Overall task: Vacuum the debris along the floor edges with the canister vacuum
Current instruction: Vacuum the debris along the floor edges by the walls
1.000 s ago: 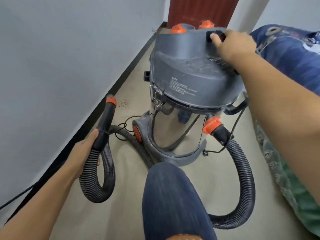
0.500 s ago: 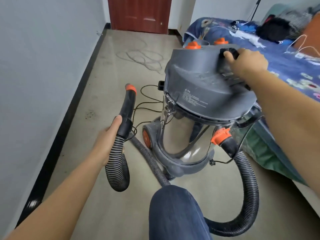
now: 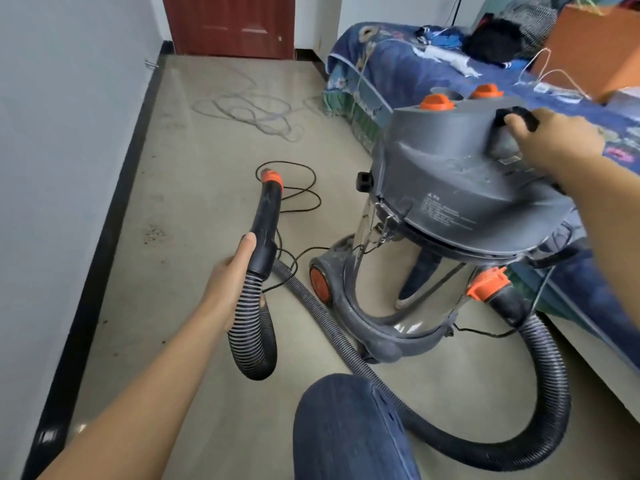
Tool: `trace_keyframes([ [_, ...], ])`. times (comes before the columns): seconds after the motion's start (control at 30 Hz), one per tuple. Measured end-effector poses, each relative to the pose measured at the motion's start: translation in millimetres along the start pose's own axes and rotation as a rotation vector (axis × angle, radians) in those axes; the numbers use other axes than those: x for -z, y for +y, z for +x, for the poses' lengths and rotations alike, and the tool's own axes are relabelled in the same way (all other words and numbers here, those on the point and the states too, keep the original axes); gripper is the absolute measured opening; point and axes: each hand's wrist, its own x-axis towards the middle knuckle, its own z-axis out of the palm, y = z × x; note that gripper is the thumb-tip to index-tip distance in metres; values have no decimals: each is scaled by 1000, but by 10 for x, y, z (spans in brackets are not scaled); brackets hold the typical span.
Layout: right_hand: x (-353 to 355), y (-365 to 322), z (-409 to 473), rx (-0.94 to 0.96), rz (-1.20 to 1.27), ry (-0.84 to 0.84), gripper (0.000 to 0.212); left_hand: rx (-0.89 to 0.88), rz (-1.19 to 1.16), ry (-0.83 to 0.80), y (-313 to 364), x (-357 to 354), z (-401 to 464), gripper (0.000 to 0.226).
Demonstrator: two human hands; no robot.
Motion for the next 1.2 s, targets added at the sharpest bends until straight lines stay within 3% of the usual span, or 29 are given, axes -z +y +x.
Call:
trace_keyframes([
  [0.07, 26, -86, -32, -21, 6, -20, 80, 13, -13, 10, 2, 149, -56, 58],
  [0.13, 74, -422, -194, 26, 46, 57, 69, 20, -7, 29, 9, 340, -132, 60],
  [0.23, 80, -1348, -823, 370, 255, 224, 54, 17, -77, 69, 17, 746, -243, 64],
  [0.27, 39, -1695, -1111, 485, 332, 146, 48, 11, -111, 69, 21, 905, -284, 68],
  [0.33, -107, -2319, -1682, 637, 432, -193, 36, -9, -173, 81, 40, 1216, -370, 68],
  [0.4, -247, -2820, -2148, 726, 449, -509, 34, -16, -257, 92, 68, 1471, -470, 63],
  [0.47, -282, -3210, -2463, 785, 480, -701, 37, -15, -347, 97, 117, 1688, -556, 59],
  [0.63, -217, -3983, -2809, 503, 914, -1240, 62, -4, -547, 35, 289, 2063, -656, 57],
  [0.77, -339, -4501, -3009, 251, 1142, -1499, 50, 11, -364, 163, 165, 1985, -438, 63],
  [0.9, -689, -4573, -3202, 56, 1334, -1451, 20, -24, -189, 257, -176, 1745, -321, 45],
  [1.03, -949, -4385, -3189, 89, 1215, -1362, 14, 56, -45, 6, -569, 1872, -206, 57],
  [1.13, -1004, -4210, -3084, 103, 1123, -1330, 14, 179, 405, -76, -992, 2126, -110, 56],
  [1.2, -980, -4096, -3031, 107, 1129, -1308, 15, 381, 720, -253, -1311, 2192, -139, 63],
])
